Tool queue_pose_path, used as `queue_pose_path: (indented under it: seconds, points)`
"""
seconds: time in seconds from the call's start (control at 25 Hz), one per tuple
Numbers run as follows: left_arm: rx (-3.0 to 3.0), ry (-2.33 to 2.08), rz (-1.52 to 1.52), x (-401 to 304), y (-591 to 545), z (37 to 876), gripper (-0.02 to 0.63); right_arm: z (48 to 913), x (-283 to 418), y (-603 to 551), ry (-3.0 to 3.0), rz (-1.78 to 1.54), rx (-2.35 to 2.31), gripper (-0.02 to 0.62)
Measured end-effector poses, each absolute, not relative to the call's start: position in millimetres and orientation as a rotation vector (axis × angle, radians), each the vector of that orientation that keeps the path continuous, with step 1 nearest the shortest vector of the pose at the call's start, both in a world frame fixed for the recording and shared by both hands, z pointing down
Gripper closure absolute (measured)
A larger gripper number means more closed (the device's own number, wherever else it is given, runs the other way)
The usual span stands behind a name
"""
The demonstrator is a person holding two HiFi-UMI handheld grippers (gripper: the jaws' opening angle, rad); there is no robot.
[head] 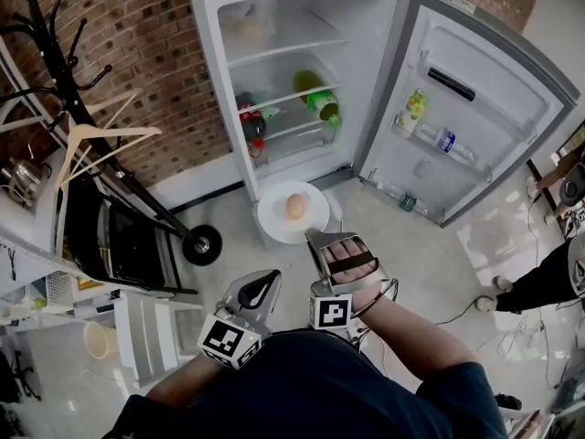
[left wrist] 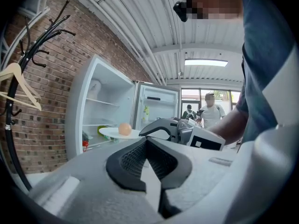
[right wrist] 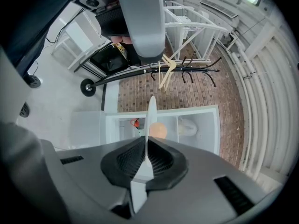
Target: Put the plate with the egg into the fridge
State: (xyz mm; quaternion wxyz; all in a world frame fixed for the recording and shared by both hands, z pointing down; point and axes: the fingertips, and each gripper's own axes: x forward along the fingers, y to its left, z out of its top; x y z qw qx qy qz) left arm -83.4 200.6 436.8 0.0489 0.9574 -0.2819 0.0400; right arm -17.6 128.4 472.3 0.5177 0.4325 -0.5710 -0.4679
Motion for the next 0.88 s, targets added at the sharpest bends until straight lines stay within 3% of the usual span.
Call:
queue_pose_path:
  seconds: [0.88]
  points:
    - [2.863,-1.01,0.178,-33.9,184.9,451.1,0.614,474.0,20.4,89.5,-1.452,-1.208,0.975,0.575]
